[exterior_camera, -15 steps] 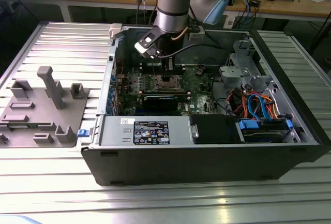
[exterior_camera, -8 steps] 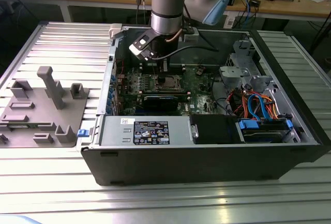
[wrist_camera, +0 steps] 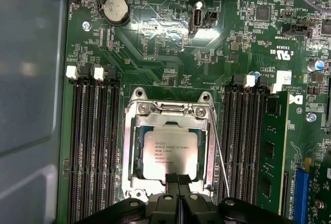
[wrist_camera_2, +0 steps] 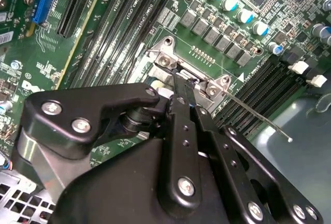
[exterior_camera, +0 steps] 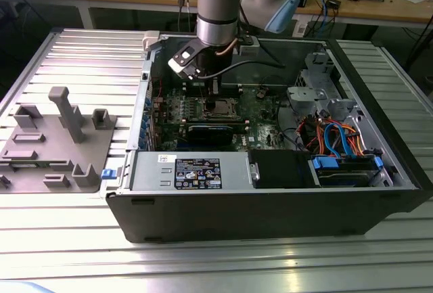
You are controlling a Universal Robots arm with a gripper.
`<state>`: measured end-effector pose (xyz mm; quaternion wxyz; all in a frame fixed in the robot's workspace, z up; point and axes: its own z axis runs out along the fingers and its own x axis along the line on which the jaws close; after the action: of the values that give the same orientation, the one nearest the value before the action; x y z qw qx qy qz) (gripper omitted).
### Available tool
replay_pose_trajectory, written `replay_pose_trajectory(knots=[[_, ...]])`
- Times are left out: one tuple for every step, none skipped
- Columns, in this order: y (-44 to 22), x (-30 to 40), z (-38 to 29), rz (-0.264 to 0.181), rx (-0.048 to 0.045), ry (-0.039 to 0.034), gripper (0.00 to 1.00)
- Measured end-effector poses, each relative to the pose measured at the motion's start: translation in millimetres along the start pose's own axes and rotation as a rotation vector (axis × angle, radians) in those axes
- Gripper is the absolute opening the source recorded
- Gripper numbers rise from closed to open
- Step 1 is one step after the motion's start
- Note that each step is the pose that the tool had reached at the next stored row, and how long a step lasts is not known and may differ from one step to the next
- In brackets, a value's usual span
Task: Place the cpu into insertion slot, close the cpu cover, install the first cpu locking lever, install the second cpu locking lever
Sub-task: 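Close the cpu cover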
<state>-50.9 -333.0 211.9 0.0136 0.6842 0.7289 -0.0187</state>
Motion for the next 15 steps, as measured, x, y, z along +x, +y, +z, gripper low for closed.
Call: replay_pose_trajectory(knots=[[-0.4,0.0,0.0,0.000,0.0000,0.0000,0.11],[-1.6,0.1,0.5,-0.002,-0.0001,0.0000,0.11],[-2.3,0.2,1.4,-0.004,-0.0001,-0.0001,0.11],[-2.4,0.3,2.8,-0.004,-0.0003,0.0001,0.11],[-2.4,0.3,3.9,-0.004,-0.0004,0.0009,0.11],[-2.4,0.3,5.1,-0.004,-0.0004,0.0016,0.11],[-2.5,0.3,6.1,-0.004,0.0002,0.0010,0.11],[-2.6,0.2,6.6,-0.005,0.0003,0.0014,0.11],[-2.5,0.2,6.9,-0.005,0.0000,0.0030,0.11],[-2.4,0.4,7.2,-0.005,-0.0007,0.0056,0.11],[-2.4,0.5,7.0,-0.005,-0.0009,0.0060,0.11],[-2.3,0.5,6.3,-0.005,-0.0014,0.0066,0.11],[-2.4,0.4,3.9,-0.005,-0.0012,0.0063,0.11],[-2.5,0.2,1.7,-0.005,-0.0008,0.0057,0.11],[-2.5,0.1,-1.4,-0.005,-0.0009,0.0057,0.11]])
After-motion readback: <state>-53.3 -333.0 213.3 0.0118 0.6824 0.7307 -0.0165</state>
